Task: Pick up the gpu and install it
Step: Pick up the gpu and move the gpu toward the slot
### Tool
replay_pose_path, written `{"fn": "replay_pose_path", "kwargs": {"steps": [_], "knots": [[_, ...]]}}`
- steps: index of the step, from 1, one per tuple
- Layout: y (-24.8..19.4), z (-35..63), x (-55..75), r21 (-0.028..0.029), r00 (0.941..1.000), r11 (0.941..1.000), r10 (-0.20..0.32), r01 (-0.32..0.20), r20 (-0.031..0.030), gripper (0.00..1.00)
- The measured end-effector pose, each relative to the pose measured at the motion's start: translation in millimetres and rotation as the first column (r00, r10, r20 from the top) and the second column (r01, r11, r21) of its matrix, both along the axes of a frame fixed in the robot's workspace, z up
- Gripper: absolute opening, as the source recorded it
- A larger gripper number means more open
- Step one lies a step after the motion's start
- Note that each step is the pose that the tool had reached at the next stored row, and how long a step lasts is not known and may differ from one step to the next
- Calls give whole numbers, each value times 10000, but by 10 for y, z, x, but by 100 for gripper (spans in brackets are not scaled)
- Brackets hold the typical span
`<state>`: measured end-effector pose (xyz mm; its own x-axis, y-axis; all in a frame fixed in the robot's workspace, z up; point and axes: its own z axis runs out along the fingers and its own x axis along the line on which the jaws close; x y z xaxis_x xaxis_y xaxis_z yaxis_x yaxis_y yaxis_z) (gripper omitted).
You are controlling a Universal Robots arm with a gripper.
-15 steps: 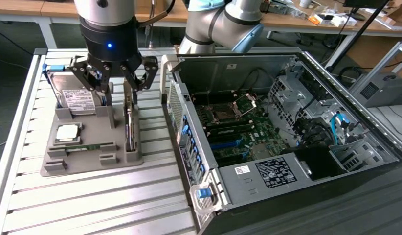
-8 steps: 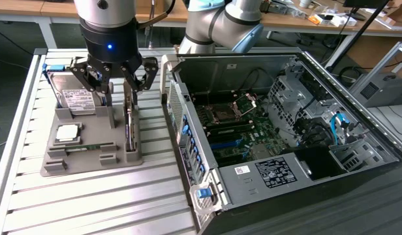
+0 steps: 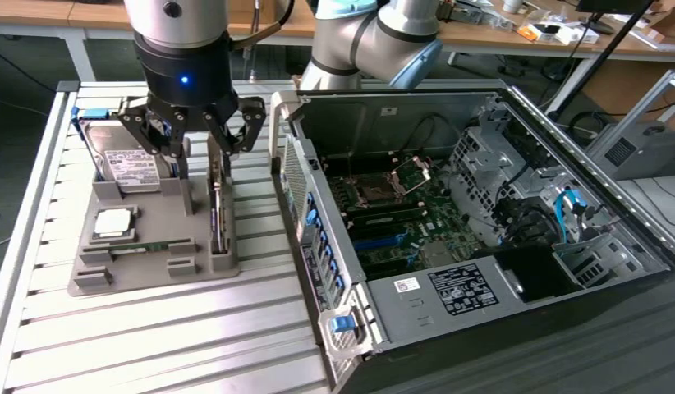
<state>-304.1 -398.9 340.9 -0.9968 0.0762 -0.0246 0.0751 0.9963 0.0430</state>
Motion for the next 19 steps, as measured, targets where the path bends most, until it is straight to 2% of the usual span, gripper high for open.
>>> {"fn": "replay_pose_path", "kwargs": {"steps": [19], "knots": [[0, -38, 0, -1, 10000, 10000, 0, 0, -1, 54]]}}
